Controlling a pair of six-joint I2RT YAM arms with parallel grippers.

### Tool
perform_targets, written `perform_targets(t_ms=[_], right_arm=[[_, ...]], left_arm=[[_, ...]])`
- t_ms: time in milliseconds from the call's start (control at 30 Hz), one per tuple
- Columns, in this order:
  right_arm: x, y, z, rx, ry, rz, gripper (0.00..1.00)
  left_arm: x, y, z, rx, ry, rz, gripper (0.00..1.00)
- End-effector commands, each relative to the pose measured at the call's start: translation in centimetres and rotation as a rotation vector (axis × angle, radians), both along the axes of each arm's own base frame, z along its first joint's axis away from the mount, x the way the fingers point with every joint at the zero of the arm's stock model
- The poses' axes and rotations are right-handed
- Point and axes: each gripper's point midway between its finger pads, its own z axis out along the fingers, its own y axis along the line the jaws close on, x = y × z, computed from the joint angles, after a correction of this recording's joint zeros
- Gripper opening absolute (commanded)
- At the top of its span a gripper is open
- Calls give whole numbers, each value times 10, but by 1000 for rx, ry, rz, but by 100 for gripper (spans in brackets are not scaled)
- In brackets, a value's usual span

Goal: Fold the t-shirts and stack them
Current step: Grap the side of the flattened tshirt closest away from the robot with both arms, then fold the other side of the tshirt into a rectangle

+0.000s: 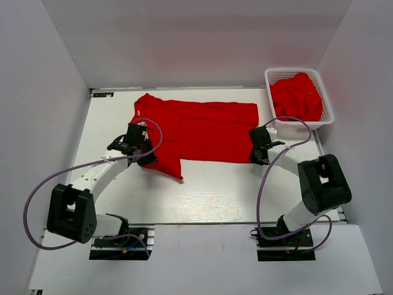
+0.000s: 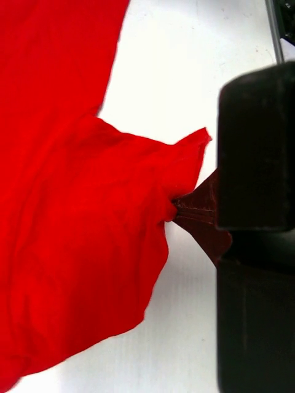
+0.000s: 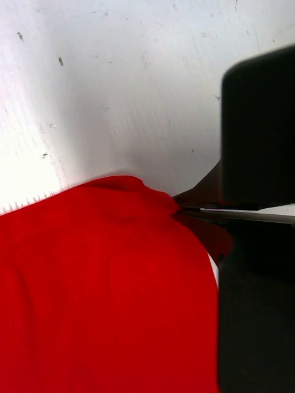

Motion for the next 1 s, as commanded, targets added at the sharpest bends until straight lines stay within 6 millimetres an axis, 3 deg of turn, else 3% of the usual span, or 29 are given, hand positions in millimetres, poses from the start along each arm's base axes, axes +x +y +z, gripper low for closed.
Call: perform_targets(t_ms=[0,333,567,600,733,867,967], right_arm=[[16,-3,12,-38,-39,11,0],[35,2,39,-57,-79,58,0],[54,4,48,-82,-73,71,0],[57,5,49,-83,-71,74,0],[71,7,57,-92,-87,78,0],[81,6,64,-93,-99,72,0],[88,5,70,-100,-111,70,0]], left_arm=[[24,2,23,17,-82,8,0],[85,12,71,102,-251,60,0],[118,18,79,187,-287,62,0],[123,21,87,205,-314,76,0],[141,18,101,222,-404,41,0],[164,13,132,232,-553,4,0],[180,12,138,274,-589,-22,0]])
